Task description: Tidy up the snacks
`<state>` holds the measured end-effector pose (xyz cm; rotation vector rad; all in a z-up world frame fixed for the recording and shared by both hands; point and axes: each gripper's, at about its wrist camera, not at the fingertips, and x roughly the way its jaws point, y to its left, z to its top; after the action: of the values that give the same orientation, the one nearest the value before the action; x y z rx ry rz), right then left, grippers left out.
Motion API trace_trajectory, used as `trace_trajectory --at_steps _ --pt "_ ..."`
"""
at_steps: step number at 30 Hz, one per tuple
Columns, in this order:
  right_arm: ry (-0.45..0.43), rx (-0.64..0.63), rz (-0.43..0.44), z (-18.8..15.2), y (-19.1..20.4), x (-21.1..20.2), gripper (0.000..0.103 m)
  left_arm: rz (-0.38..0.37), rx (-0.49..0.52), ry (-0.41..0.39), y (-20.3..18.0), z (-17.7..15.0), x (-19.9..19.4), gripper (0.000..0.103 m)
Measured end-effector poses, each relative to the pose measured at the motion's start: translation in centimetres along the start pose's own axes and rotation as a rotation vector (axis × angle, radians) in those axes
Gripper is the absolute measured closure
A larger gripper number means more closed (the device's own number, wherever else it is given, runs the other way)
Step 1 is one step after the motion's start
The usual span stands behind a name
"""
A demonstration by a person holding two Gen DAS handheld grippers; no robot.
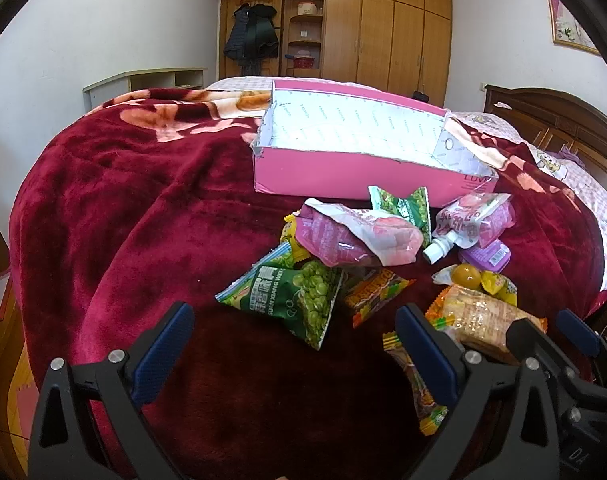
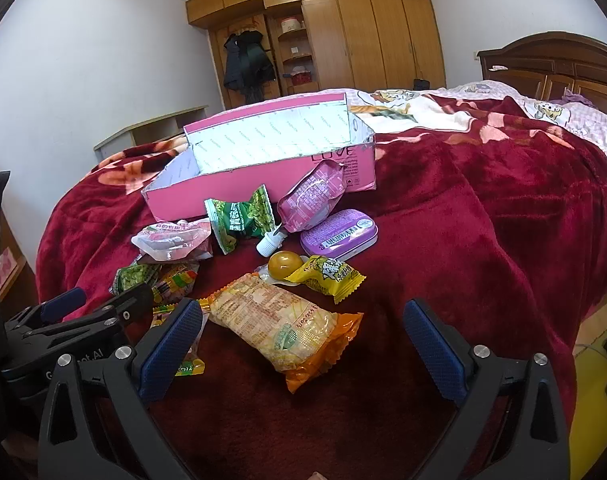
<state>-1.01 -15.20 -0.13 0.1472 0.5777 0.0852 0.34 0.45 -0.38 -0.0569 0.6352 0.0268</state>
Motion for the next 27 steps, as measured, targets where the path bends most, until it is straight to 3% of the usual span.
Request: trace_trajectory --at_steps 27 --pt "0.003 0.003 0.005 -0.02 0.02 0.0 0.0 -0.001 -0.006 -0.001 0.32 0.06 -0.06 0.0"
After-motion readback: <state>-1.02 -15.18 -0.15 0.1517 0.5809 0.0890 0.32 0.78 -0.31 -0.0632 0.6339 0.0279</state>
